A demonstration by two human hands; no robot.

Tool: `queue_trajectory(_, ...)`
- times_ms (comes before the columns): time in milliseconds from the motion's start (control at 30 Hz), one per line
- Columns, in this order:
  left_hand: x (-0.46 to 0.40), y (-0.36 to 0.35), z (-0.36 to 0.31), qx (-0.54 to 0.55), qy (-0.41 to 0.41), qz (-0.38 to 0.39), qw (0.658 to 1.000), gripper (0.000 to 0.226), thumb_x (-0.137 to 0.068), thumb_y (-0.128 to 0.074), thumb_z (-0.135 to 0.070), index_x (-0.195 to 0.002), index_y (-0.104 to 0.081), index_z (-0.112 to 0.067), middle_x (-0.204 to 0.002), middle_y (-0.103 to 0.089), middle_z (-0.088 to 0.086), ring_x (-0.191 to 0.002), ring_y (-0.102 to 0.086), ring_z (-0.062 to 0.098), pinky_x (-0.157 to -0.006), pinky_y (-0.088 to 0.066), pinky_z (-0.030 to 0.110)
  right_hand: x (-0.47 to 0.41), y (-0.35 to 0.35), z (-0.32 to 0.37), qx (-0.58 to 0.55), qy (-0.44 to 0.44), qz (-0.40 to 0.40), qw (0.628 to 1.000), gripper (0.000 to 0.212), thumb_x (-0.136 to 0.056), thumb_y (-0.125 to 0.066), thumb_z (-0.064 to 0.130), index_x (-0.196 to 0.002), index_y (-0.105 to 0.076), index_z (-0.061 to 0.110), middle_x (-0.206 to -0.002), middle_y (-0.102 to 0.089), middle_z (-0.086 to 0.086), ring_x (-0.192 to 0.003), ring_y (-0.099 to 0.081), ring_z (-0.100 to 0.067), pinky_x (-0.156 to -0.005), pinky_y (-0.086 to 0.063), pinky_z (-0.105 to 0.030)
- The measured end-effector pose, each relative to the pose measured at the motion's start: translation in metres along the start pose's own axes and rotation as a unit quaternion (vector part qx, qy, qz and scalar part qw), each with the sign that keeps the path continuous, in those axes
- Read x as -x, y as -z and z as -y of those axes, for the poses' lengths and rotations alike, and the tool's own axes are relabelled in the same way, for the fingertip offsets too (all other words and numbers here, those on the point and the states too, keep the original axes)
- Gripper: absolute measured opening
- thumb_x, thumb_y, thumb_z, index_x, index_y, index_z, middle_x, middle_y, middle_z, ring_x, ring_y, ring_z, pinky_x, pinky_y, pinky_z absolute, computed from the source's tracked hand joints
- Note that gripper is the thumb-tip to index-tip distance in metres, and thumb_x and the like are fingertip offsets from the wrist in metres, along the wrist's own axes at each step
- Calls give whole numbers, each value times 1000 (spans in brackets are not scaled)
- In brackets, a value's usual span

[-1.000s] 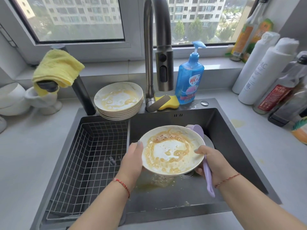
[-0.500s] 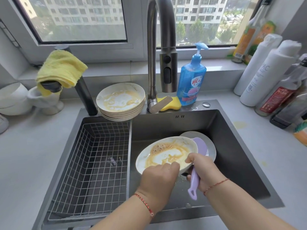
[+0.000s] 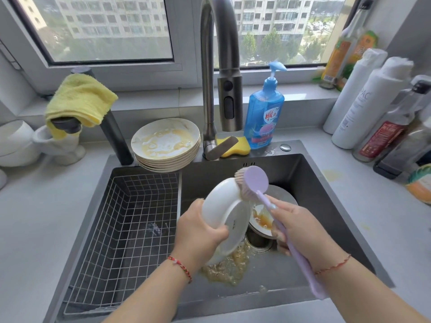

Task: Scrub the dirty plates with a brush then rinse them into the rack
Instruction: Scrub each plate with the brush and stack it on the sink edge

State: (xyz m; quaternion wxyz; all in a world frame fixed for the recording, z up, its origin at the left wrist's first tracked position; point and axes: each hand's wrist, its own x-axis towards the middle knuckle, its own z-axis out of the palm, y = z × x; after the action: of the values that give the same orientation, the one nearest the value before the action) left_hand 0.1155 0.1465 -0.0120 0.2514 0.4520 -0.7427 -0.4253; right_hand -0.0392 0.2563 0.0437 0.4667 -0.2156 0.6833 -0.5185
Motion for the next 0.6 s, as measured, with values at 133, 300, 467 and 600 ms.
queue_trajectory(133, -5, -2, 5, 76, 48, 4, 996, 43, -53, -85, -16, -85, -60, -28, -87, -70, -2, -83, -68, 21, -70, -56, 23, 30, -25, 7, 110, 41, 109, 987, 34, -98, -48, 29, -115, -60, 56, -42, -35, 8, -40, -32, -9, -41, -29, -20)
queue_trajectory(300, -1, 0, 3, 86, 50, 13, 995, 48, -53, -86, -14, -94, -62, -23, -89, -71, -3, -83, -69, 17, -68, -57, 23, 34, -23, 18, 163, 63, 87, 981, 38, -100, -44, 26, -118, -57, 57, -41, -35, 9, -38, -31, -6, -39, -30, -18)
queue_trajectory(467, 3, 7, 6, 44, 27, 4, 999, 40, -64, -88, -13, -89, -59, -26, -87, -67, -7, -80, -65, 8, -59, -49, 12, 9, 4, 25, 126, 17, -36, 991, 25, -96, -48, 33, -109, -68, 39, -55, -29, -6, -47, -26, -15, -43, -31, -20)
queue_trajectory(600, 1, 8, 5, 50, 31, 1, 998, 40, -64, -87, -13, -87, -58, -26, -85, -66, -7, -78, -64, 7, -56, -48, 11, 18, -2, 24, 143, 30, 17, 989, 24, -96, -47, 38, -100, -67, 52, -50, -33, -5, -45, -29, -15, -45, -31, -24)
